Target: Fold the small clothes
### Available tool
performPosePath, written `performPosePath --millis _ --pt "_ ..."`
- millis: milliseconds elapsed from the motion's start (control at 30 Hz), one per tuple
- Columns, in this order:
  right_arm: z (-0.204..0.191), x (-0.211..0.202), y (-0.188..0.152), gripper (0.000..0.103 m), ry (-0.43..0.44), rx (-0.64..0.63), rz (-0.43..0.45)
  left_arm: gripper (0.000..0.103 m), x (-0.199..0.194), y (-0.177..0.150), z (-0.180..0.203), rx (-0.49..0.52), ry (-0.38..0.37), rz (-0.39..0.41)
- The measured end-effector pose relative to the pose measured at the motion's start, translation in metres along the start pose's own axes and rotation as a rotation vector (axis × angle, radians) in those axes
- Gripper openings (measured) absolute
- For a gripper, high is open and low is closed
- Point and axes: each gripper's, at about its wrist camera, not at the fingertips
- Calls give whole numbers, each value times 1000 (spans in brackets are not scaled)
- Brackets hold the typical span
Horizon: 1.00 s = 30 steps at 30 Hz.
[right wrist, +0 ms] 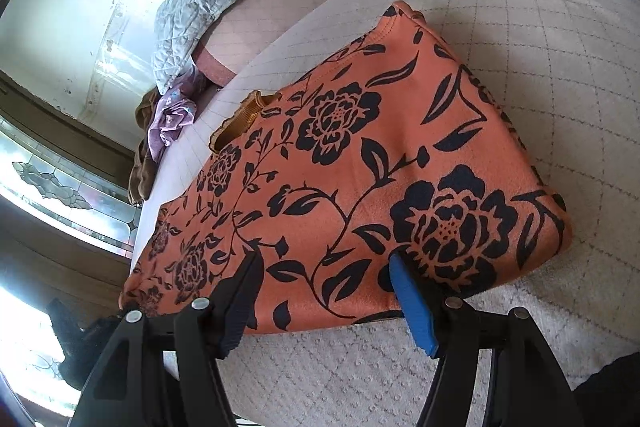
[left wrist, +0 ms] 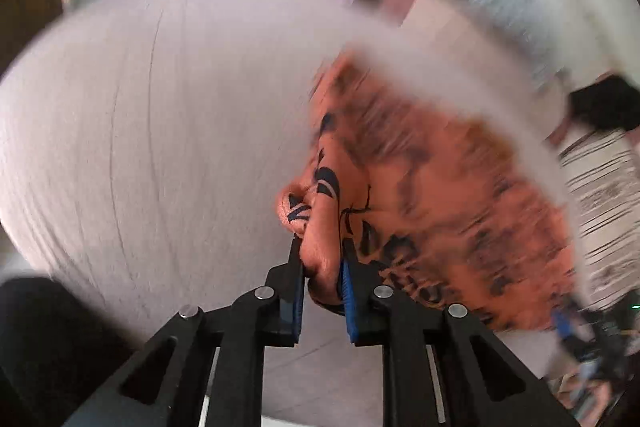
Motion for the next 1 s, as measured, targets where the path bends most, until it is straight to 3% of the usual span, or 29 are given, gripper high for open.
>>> performPosePath --millis 67,167,333,400,467,533,600,733,767,867,900,933,1000 --pt "2 0 1 70 10 13 -4 26 -6 -2 -4 -16 -31 41" --pt "7 -2 3 70 31 36 -19 32 -26 1 8 34 17 106" --pt "13 -20 9 71 72 55 17 56 -43 7 36 163 44 203" --pt "22 -22 13 72 84 81 34 56 -33 10 49 216 52 190" --pt "47 -15 18 71 29 179 21 56 -21 12 60 232 43 158" --pt "67 -14 20 72 108 296 6 56 -19 9 67 235 39 148" --pt "58 -26 29 73 102 257 35 56 -9 10 72 246 31 130" --pt "34 -23 55 76 192 200 16 56 0 14 76 259 24 105" --pt "32 -13 65 76 183 198 -10 56 -1 13 74 254 13 94" --pt "48 20 84 71 50 231 -57 56 11 18 57 198 16 18" --pt "56 21 87 72 77 289 -61 55 17 22 48 166 0 -6" --pt "53 16 89 73 74 291 -44 50 17 26 45 154 -6 -10" --pt "35 3 95 74 30 215 -1 50 11 33 51 163 -3 -10"
Point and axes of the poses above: each gripper's, at about its wrist camera, not at the fingertips, and x roughly the way its jaws point, z to its right, y to its top, and after that the axes turned 11 degrees about -y, right-handed
